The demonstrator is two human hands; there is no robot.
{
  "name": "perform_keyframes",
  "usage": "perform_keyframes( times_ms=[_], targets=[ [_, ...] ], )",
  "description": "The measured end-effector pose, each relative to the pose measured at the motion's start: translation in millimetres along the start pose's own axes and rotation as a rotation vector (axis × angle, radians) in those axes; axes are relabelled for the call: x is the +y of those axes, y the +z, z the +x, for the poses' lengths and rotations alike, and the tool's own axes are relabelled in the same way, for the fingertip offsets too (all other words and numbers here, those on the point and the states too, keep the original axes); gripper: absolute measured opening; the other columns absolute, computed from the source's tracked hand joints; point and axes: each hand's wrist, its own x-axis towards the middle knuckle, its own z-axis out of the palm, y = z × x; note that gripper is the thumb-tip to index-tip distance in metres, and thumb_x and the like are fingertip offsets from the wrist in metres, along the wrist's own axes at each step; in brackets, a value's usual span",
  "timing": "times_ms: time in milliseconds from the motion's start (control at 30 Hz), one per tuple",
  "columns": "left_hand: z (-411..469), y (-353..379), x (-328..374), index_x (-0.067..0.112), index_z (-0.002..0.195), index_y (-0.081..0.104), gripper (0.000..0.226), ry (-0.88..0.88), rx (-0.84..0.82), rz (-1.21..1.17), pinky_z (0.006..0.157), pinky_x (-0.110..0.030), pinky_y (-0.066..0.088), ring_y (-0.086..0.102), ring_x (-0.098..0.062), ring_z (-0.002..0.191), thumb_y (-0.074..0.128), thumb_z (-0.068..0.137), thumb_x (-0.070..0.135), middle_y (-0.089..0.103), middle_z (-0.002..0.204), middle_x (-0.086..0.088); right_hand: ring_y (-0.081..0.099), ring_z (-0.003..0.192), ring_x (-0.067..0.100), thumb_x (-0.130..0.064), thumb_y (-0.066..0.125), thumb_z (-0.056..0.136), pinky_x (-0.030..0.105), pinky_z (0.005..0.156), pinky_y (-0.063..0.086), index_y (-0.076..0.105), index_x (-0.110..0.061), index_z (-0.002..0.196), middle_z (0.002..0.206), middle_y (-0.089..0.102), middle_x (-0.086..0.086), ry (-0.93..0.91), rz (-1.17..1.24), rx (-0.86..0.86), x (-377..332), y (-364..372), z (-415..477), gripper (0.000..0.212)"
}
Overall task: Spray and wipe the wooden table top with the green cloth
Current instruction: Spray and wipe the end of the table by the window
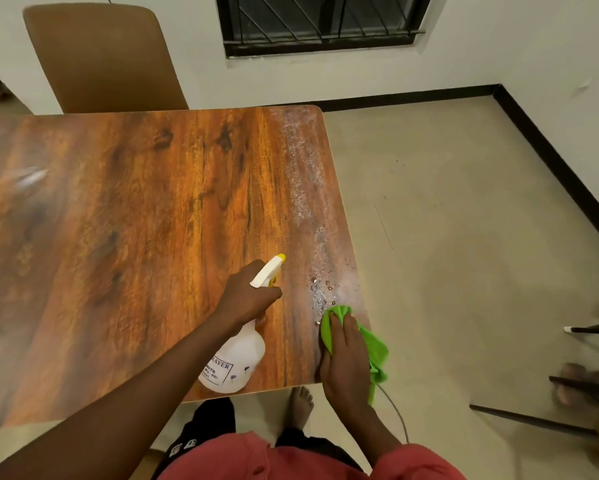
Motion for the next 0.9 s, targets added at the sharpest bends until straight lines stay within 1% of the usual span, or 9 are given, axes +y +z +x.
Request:
perform_keyframes(
  times_ms=[100, 167, 300, 467, 567, 667, 733, 833, 900],
  targets=[
    [2, -3, 2, 0.016, 0.085, 0.056, 0.028, 0.005, -0.016, 0.002, 0.065, -0.034, 0.042, 0.049, -0.020, 0.070, 0.063, 0.061, 0.028, 0.057, 0.090, -0.019, 0.039, 0.135, 0.029, -0.030, 0.033, 0.089, 0.039, 0.110, 0.028, 0.047, -0.013, 0.140, 0.146, 0.041, 0.015, -0.138, -0.046, -0.066, 11, -6, -7, 0.055],
    [5, -4, 6, 0.027, 0.078, 0.051, 0.021, -0.007, -0.021, -0.011, 0.068, -0.036, 0.041, 0.049, -0.020, 0.073, 0.061, 0.059, 0.028, 0.054, 0.087, -0.010, 0.037, 0.136, 0.031, -0.026, 0.032, 0.088, 0.042, 0.109, 0.027, 0.044, -0.016, 0.142, 0.147, 0.039, 0.015, -0.068, -0.028, -0.059, 20, -13, 5, 0.057],
    [9, -3, 6, 0.007, 0.092, 0.057, 0.038, -0.009, -0.013, -0.013, 0.061, -0.033, 0.040, 0.051, -0.022, 0.068, 0.063, 0.061, 0.027, 0.057, 0.087, -0.017, 0.032, 0.137, 0.034, -0.015, 0.044, 0.082, 0.040, 0.112, 0.021, 0.042, -0.008, 0.142, 0.149, 0.035, 0.019, 0.038, -0.028, -0.003, 7, -4, 40, 0.060],
    [6, 1, 1, 0.001, 0.088, 0.056, 0.040, -0.006, -0.022, 0.014, 0.061, -0.031, 0.036, 0.048, -0.020, 0.069, 0.062, 0.061, 0.029, 0.054, 0.080, -0.014, 0.039, 0.134, 0.031, -0.020, 0.042, 0.084, 0.041, 0.111, 0.021, 0.050, -0.009, 0.137, 0.144, 0.043, 0.017, -0.175, -0.004, -0.073, -23, 11, 33, 0.054],
    [3, 1, 2, 0.005, 0.097, 0.059, 0.040, -0.021, -0.019, -0.001, 0.064, -0.031, 0.041, 0.051, -0.018, 0.071, 0.066, 0.064, 0.027, 0.058, 0.091, -0.017, 0.045, 0.129, 0.028, -0.025, 0.041, 0.084, 0.044, 0.108, 0.028, 0.056, -0.013, 0.132, 0.140, 0.049, 0.014, -0.300, 0.002, -0.080, -12, 6, 11, 0.051],
    [5, -4, 1, 0.008, 0.097, 0.057, 0.023, -0.028, -0.029, -0.002, 0.044, -0.014, 0.040, 0.049, -0.011, 0.057, 0.070, 0.078, 0.011, 0.056, 0.092, -0.016, 0.045, 0.130, 0.030, -0.015, 0.045, 0.078, 0.046, 0.106, 0.036, 0.054, -0.017, 0.134, 0.143, 0.046, 0.012, -0.127, 0.026, -0.025, 0, 3, 13, 0.057],
    [7, -9, -1, 0.001, 0.095, 0.055, 0.024, -0.036, -0.008, -0.009, 0.043, -0.016, 0.039, 0.048, -0.016, 0.058, 0.069, 0.078, 0.010, 0.055, 0.090, -0.021, 0.039, 0.134, 0.031, -0.011, 0.050, 0.077, 0.045, 0.111, 0.028, 0.052, -0.016, 0.135, 0.146, 0.042, 0.013, -0.063, 0.034, -0.014, -10, 11, 20, 0.059],
    [5, -13, -2, -0.002, 0.100, 0.059, 0.045, -0.011, 0.023, 0.012, 0.061, -0.030, 0.040, 0.049, -0.020, 0.068, 0.066, 0.065, 0.026, 0.059, 0.095, -0.025, 0.036, 0.136, 0.030, -0.008, 0.055, 0.074, 0.043, 0.112, 0.024, 0.054, -0.016, 0.134, 0.145, 0.042, 0.014, -0.255, 0.008, -0.082, -32, 29, 11, 0.060],
    [5, -12, -3, -0.002, 0.099, 0.059, 0.048, -0.008, 0.024, 0.012, 0.063, -0.031, 0.037, 0.048, -0.020, 0.069, 0.063, 0.062, 0.027, 0.059, 0.094, -0.024, 0.033, 0.137, 0.026, -0.014, 0.053, 0.077, 0.040, 0.111, 0.027, 0.053, -0.021, 0.135, 0.146, 0.042, 0.011, -0.384, -0.020, -0.132, -31, 34, -4, 0.058]
  ],
)
